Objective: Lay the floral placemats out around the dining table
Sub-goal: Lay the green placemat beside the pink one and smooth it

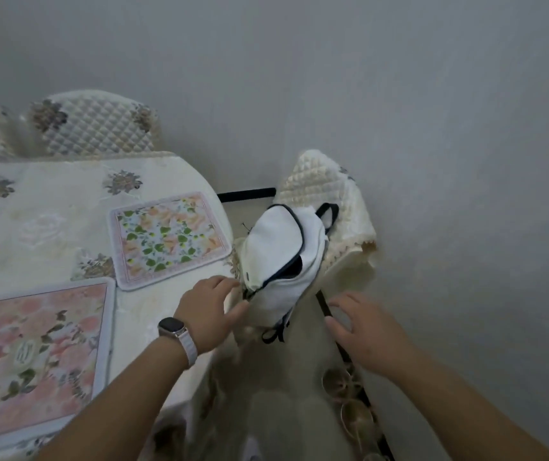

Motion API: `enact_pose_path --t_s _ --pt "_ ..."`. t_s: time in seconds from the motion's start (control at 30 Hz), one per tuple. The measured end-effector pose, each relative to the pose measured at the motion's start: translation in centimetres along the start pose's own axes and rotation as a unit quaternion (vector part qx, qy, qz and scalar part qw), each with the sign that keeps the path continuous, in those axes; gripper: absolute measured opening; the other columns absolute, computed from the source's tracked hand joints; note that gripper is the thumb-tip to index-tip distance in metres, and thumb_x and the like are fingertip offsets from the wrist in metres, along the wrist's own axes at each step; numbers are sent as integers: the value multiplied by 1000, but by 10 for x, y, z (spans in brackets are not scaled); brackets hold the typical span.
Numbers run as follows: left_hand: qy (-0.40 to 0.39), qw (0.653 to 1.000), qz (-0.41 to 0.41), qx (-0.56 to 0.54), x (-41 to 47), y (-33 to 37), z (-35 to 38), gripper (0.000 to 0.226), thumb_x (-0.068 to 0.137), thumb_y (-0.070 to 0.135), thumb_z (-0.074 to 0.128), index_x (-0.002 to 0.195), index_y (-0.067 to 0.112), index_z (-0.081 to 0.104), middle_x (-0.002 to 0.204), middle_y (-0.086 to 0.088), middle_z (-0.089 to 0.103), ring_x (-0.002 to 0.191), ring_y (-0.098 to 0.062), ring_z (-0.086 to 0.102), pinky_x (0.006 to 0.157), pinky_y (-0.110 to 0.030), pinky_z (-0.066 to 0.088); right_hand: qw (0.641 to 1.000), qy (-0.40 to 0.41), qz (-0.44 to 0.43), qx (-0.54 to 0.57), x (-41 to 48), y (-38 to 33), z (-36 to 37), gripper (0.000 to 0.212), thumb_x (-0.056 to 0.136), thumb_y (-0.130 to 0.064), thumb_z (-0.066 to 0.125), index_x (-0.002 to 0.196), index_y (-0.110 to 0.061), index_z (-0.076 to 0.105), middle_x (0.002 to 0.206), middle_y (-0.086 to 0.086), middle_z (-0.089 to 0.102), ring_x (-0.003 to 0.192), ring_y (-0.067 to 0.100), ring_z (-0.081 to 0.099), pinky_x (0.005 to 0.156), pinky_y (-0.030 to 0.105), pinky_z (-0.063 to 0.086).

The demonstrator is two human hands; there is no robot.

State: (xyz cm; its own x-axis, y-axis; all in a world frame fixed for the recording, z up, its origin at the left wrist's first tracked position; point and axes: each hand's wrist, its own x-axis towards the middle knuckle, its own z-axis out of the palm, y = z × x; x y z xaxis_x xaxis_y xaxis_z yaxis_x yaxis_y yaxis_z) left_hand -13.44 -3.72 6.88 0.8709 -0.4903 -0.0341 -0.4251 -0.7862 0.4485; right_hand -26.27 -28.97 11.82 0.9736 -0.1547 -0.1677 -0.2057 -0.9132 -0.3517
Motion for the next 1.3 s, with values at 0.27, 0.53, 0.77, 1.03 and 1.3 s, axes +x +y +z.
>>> enact_pose_path --t_s 0.27,0.53,0.77,1.03,1.3 --pt "59 992 -114 -20 30 -63 -45 75 77 68 29 130 22 56 131 1 58 118 -24 52 94 -38 45 993 -24 -115 6 127 -50 -10 40 97 -40 51 133 -23 55 131 -9 53 117 12 49 94 28 42" --pt "52 971 -235 6 52 -114 -65 57 92 55 44 137 21 48 142 -1 50 128 -25 45 101 -42 41 965 -98 -244 -11 256 -104 11 42 98 -41 48 136 -23 52 139 -4 49 127 18 44 101 32 38" --pt "83 912 -387 -108 88 -134 -51 47 93 47 53 135 25 50 142 0 48 130 -22 43 104 -40 39 916 -196 -350 -23 376 -166 45 45 99 -44 43 139 -23 48 143 -3 45 127 19 43 102 35 38" --pt "89 820 -534 -189 130 -138 -11 43 94 41 54 133 22 52 137 -2 52 124 -21 49 102 -37 40 869 -270 -413 -27 487 -184 77 45 98 -44 46 138 -22 49 142 0 46 130 22 43 103 39 38" --pt "151 695 -653 -261 154 -130 20 37 91 38 57 124 23 55 118 2 62 98 -18 62 83 -35 52 856 -297 -422 -27 528 -202 107 46 96 -42 47 137 -21 50 142 1 47 129 22 45 102 40 39"
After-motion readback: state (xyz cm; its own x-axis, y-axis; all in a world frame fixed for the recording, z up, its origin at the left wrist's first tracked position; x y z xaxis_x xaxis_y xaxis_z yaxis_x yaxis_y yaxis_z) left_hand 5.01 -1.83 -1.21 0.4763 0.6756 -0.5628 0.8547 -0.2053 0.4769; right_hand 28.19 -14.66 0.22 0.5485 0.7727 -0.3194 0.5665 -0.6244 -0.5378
